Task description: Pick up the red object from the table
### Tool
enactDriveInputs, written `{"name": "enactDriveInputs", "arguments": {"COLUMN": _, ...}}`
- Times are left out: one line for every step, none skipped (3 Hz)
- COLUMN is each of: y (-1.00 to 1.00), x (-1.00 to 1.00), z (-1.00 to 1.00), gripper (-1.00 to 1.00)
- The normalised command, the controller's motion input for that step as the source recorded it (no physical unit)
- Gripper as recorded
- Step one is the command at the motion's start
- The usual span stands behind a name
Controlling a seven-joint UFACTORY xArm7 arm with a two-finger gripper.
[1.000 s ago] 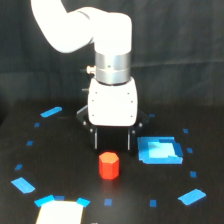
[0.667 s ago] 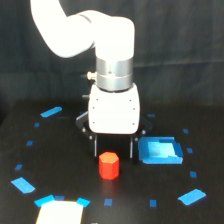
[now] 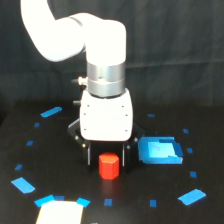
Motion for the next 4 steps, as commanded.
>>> {"name": "enactDriveInputs", "arguments": {"y": -0.18, "x": -1.0, "z": 0.26, "gripper": -1.0}}
{"name": "enactDriveInputs", "arguments": {"y": 0.12, "x": -0.46, "z": 0.5, "gripper": -1.0}}
{"name": "enactDriveInputs", "arguments": {"y": -0.08, "x": -0.77, "z": 1.0, "gripper": -1.0}}
{"name": "enactDriveInputs", "arguments": {"y": -0.05, "x": -1.0, "z": 1.0, "gripper": -1.0}}
